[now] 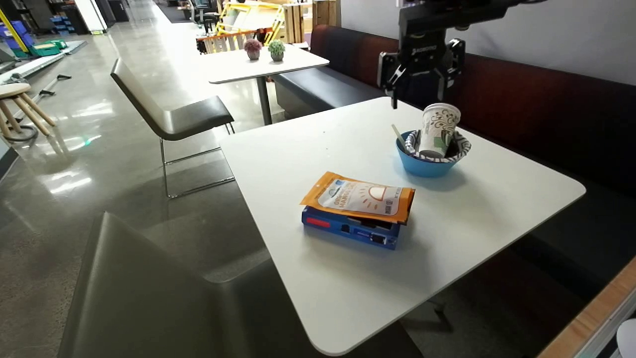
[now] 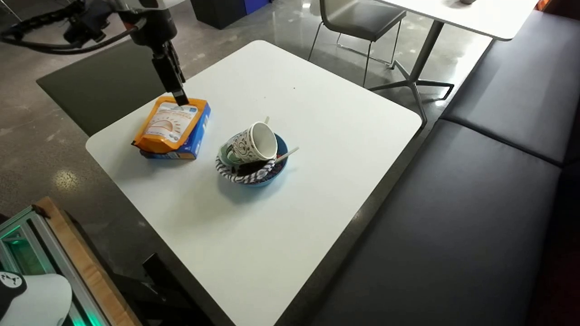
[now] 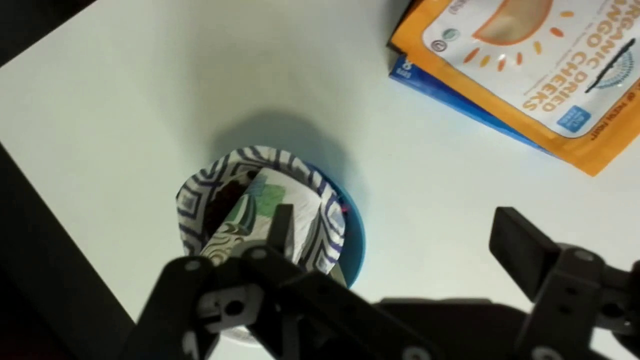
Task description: Put the orange packet and book upright
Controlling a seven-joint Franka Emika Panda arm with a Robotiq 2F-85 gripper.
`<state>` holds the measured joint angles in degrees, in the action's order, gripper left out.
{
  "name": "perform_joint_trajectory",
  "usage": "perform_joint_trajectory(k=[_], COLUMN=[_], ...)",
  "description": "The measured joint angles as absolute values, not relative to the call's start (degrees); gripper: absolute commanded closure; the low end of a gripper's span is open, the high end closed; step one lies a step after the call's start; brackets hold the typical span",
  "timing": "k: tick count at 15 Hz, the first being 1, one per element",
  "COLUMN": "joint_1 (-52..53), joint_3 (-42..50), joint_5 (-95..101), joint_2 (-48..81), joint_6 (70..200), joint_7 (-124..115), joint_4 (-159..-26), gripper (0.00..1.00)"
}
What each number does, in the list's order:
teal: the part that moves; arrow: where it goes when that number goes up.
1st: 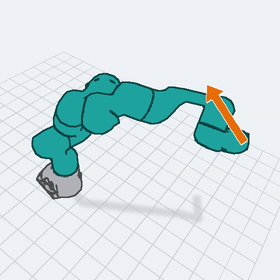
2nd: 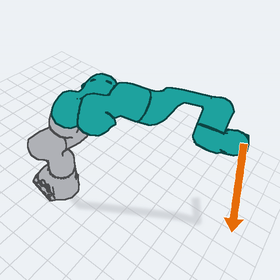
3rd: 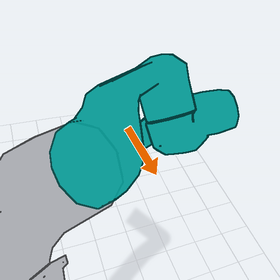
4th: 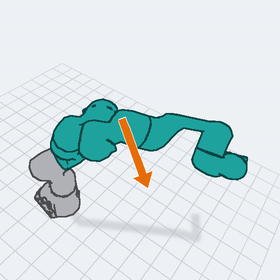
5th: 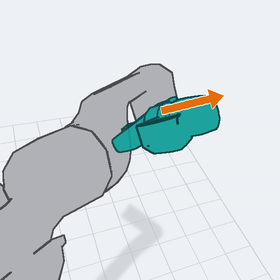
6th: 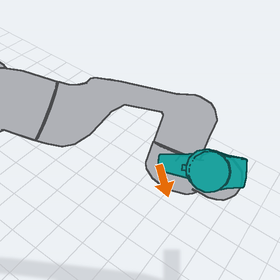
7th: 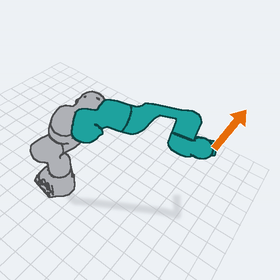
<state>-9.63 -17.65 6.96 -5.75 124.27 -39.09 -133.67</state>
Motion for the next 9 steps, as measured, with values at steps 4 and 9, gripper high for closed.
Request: perform_joint_trajectory(k=[4,9], joint_1=[-10.3,3.1], joint_3=[-23.7,-18.2], joint_5=[9.1,16.9], joint_2=[-0.7,10.6], joint_6=[125.1,121.5], joint_7=[-56.3,-75.0], joint_4=[-131.5,-123.5], gripper=[0.0,0.0])
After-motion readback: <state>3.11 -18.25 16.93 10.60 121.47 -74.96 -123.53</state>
